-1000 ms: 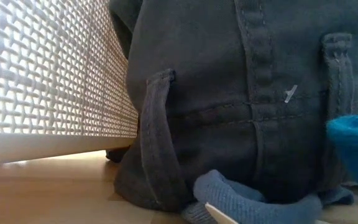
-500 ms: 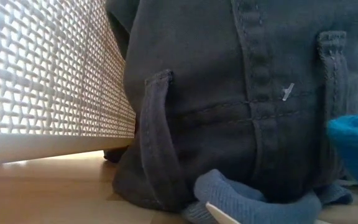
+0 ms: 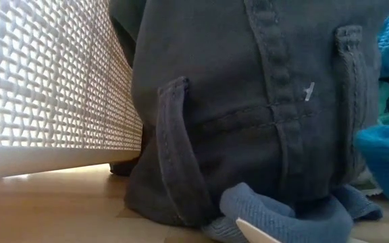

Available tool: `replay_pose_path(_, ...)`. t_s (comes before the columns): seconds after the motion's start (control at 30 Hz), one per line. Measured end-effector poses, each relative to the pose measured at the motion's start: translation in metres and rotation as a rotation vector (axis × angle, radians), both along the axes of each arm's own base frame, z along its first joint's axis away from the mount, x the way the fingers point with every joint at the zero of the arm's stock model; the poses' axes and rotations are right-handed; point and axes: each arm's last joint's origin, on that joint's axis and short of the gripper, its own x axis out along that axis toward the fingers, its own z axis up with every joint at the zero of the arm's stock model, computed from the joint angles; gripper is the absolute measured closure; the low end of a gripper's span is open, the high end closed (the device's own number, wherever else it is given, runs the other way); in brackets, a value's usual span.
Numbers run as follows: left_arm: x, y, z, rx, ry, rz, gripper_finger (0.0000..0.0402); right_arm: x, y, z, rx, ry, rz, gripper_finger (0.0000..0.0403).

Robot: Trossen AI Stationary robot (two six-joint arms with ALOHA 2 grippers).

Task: Sort clothes
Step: Put the dark blue shorts into the top white laundry bin

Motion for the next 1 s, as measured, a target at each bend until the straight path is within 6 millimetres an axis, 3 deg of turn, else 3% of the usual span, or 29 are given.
replay_pose_path(0.17, 0.0, 0.0, 0.0, 0.0, 0.0, 0.0, 0.017, 0.0, 0.0, 0.003, 0.076, 0.011, 0.007, 0.0296)
replay_pose_path(0.4, 0.0, 0.0, 0.0, 0.0, 0.0, 0.0, 0.017, 0.002, -0.007, -0.008, 0.241, 0.212, -0.048, 0.0296)
replay_pose_path(0.77, 0.0, 0.0, 0.0, 0.0, 0.0, 0.0, 0.017, -0.001, -0.019, 0.025, 0.248, -0.168, -0.103, 0.0296)
replay_pose_path(0.9, 0.0, 0.0, 0.0, 0.0, 0.0, 0.001, 0.017, -0.001, -0.02, 0.025, 0.254, -0.166, -0.109, 0.0296)
replay_pose_path(1.0, 0.0, 0.0, 0.0, 0.0, 0.0, 0.0, 0.017, 0.002, -0.022, 0.014, 0.285, -0.028, -0.124, 0.0296)
